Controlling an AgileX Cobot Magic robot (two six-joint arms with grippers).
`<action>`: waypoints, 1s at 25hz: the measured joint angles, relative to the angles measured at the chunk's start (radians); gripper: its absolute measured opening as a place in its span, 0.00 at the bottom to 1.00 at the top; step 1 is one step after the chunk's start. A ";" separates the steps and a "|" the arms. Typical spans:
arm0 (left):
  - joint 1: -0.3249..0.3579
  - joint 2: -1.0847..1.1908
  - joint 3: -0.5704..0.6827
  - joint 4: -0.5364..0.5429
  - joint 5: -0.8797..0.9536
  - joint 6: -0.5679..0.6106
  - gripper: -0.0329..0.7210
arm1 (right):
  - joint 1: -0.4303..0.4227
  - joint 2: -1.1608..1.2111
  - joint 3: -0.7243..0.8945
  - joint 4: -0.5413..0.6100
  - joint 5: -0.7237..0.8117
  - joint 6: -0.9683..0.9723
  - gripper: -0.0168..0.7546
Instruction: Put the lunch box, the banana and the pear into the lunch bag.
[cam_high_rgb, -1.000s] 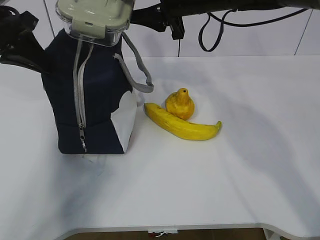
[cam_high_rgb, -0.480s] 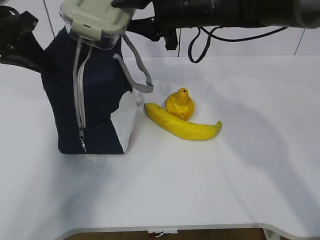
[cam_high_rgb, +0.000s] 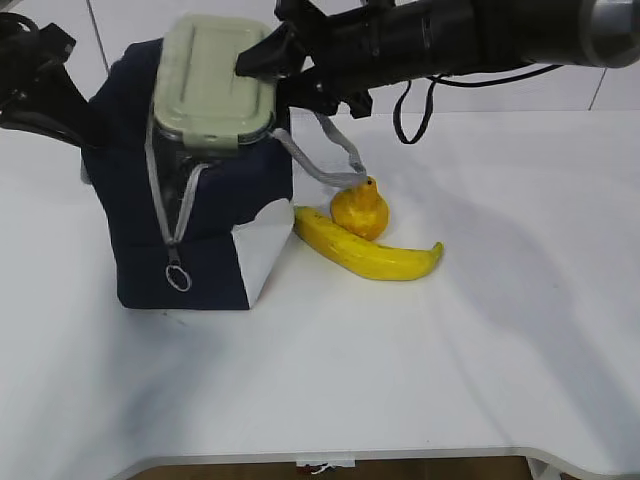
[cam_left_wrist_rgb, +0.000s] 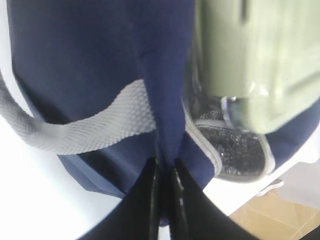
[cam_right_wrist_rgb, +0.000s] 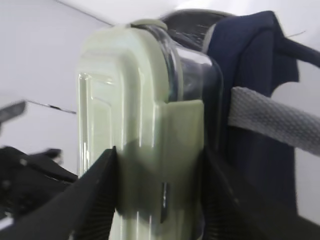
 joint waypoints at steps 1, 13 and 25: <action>0.000 0.000 0.000 0.000 0.000 0.000 0.04 | 0.000 0.000 0.000 -0.035 0.002 0.000 0.52; 0.000 0.000 0.000 -0.026 0.007 0.002 0.04 | 0.000 0.000 0.000 -0.171 0.023 -0.004 0.52; -0.012 0.000 0.000 -0.109 0.061 0.033 0.04 | 0.022 0.053 -0.002 -0.142 -0.042 -0.004 0.52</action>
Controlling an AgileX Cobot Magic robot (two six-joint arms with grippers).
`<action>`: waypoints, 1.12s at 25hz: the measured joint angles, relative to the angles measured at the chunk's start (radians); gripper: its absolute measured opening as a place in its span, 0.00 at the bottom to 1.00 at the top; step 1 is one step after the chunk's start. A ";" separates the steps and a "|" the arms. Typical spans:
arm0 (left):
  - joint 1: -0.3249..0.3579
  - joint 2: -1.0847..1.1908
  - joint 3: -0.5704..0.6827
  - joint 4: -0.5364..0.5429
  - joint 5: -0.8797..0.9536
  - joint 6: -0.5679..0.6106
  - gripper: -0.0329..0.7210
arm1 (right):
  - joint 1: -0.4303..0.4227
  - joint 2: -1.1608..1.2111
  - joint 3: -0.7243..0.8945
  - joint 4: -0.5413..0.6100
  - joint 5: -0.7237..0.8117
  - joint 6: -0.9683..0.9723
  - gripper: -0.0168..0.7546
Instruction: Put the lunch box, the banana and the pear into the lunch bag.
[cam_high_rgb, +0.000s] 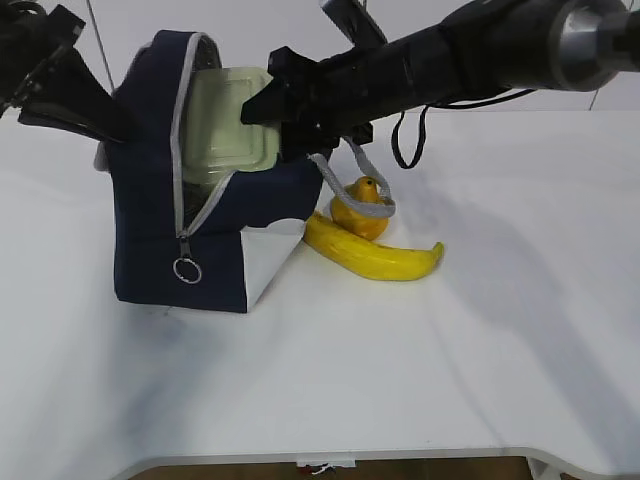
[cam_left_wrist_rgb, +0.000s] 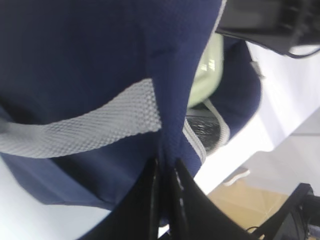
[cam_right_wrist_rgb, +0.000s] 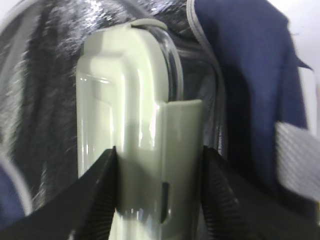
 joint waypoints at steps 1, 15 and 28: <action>-0.012 0.000 0.000 -0.002 0.000 0.002 0.04 | 0.002 0.004 0.000 0.010 -0.009 0.000 0.52; -0.069 0.000 0.000 -0.008 -0.059 0.037 0.04 | 0.028 0.120 -0.011 0.053 -0.018 -0.002 0.52; -0.069 0.015 0.000 -0.009 -0.059 0.039 0.04 | 0.028 0.243 -0.098 0.069 0.029 0.013 0.52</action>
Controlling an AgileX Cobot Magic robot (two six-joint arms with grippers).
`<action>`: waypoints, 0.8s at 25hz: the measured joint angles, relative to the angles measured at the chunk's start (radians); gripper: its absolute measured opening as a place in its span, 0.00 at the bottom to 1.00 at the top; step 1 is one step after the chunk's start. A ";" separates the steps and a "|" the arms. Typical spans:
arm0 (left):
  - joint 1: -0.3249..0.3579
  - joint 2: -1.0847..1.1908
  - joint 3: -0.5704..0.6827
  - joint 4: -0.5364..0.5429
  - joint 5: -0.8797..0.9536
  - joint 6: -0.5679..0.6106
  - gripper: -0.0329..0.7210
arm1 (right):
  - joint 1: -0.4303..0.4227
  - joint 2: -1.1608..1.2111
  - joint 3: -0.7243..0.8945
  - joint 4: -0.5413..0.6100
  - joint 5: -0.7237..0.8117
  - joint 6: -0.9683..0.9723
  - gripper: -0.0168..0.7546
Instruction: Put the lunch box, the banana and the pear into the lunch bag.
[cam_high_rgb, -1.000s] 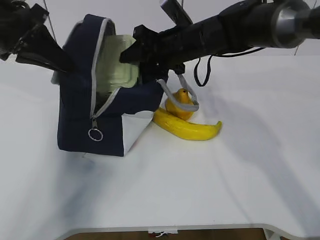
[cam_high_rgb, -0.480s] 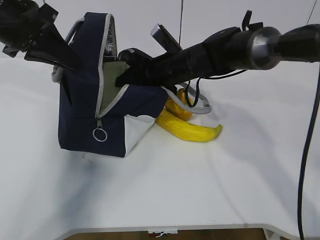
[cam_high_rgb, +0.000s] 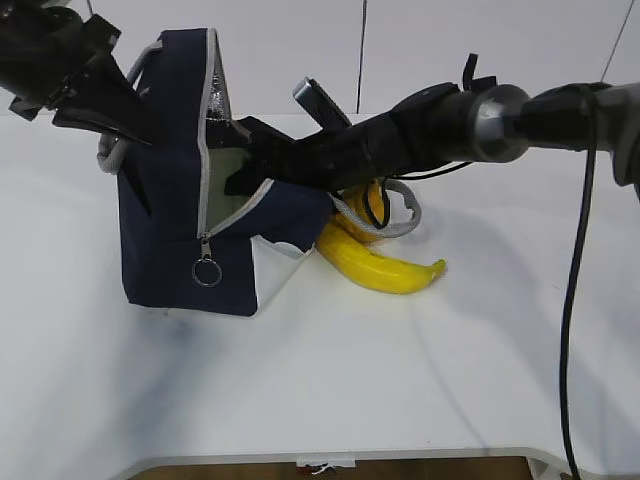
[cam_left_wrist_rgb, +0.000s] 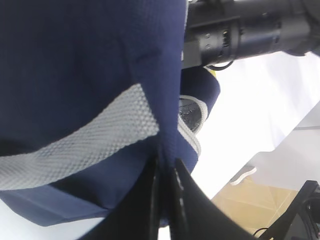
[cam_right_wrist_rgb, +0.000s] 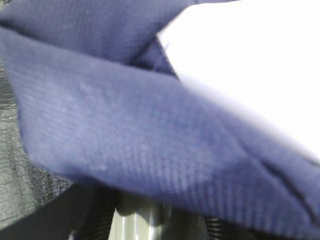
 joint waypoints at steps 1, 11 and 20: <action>0.000 0.000 0.000 0.000 0.002 0.000 0.04 | 0.000 0.006 0.000 0.000 0.002 0.000 0.52; 0.000 0.000 0.000 0.000 0.006 0.000 0.04 | 0.000 0.031 -0.014 0.006 0.028 0.006 0.52; 0.000 0.000 0.000 0.000 0.021 0.000 0.04 | 0.000 0.035 -0.022 -0.005 0.045 0.013 0.54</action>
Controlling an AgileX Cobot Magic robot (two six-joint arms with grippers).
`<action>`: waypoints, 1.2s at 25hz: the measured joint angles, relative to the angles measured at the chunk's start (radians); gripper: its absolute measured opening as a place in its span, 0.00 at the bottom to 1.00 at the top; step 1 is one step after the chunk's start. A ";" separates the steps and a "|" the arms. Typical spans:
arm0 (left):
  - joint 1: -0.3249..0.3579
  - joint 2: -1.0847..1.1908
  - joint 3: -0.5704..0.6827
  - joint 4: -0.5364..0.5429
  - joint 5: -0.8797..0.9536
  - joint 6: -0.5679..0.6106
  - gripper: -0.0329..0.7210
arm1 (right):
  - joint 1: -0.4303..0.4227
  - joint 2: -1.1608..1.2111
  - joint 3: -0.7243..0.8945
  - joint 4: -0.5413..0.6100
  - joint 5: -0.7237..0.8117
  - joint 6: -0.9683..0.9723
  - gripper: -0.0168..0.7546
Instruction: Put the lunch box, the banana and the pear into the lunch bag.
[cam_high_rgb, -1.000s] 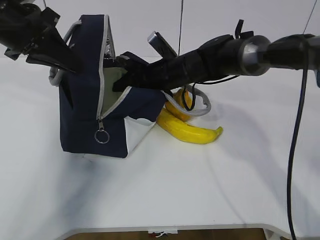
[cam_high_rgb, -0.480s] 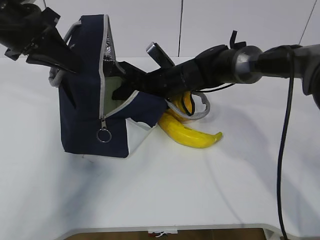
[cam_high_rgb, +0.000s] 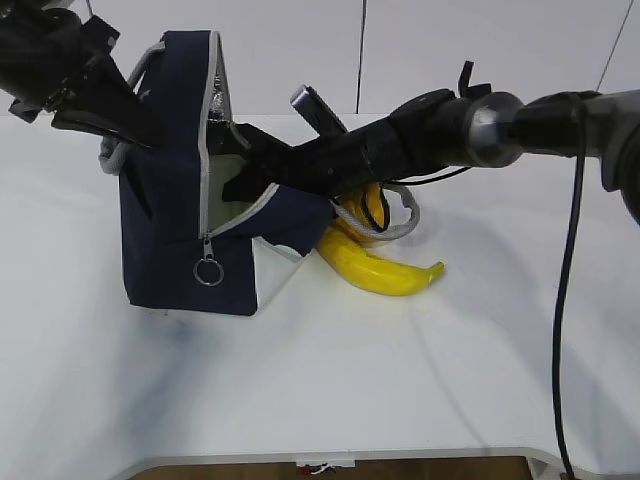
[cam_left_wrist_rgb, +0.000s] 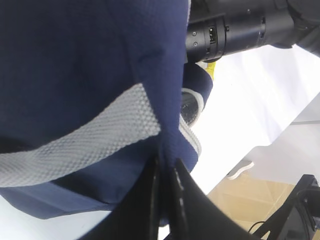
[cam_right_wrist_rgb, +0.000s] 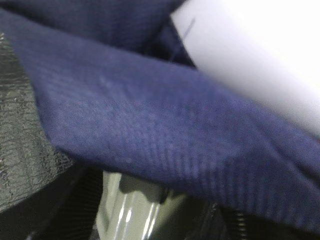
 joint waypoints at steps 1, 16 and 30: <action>0.000 0.000 0.000 0.000 0.002 0.000 0.04 | 0.000 0.000 -0.002 -0.011 0.003 0.006 0.56; 0.000 0.000 0.000 0.015 0.012 0.000 0.04 | 0.000 0.024 -0.139 -0.227 0.126 0.159 0.77; 0.000 0.000 0.000 0.030 0.020 0.000 0.04 | 0.000 0.024 -0.471 -0.572 0.391 0.371 0.78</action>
